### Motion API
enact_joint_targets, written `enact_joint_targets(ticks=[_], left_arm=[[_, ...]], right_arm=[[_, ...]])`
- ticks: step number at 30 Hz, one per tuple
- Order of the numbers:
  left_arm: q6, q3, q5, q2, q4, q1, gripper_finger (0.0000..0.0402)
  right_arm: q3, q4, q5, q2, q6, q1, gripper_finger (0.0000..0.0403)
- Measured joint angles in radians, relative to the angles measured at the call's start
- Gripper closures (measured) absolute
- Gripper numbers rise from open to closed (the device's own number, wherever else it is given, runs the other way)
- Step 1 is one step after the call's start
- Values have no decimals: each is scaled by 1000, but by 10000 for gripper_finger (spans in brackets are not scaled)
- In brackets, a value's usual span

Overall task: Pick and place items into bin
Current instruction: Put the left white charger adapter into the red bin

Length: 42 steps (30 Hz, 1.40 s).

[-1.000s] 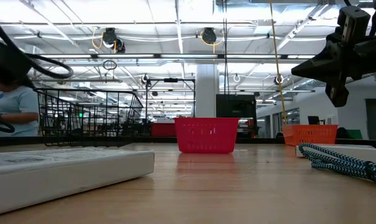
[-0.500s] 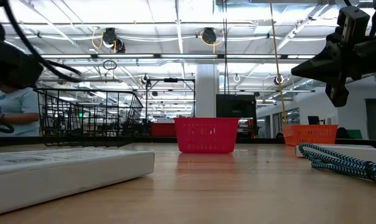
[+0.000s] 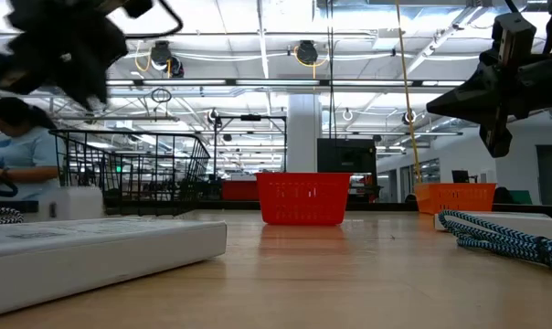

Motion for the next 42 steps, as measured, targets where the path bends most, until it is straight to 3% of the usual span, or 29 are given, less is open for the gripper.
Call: enact_joint_targets(ticks=[4,8,13,18,23,27,33,38,42], left_arm=[[8,3,-33,-96,-1,66,391],[42,3,-55,-150,4,83,389],[168,3,8,-108,50,85,335],[295,3,67,14,169,76,239],[329,2,150,141,156,73,139],[406,2,206,215,176,47,85],[521,3,177,259,221,3,58],[572,3,122,259,158,-2,66],[709,3,92,265,129,-1,74]], right_arm=[[0,0,-1,0,7,0,403],[0,0,-3,0,8,0,403],[0,-10,-4,0,8,0,403],[0,-43,-5,0,8,0,403],[0,-45,-5,0,13,0,403],[0,-50,-8,0,41,0,403],[0,-65,-9,0,42,0,403],[0,-69,-9,0,42,0,403],[0,-84,-9,0,46,0,403]])
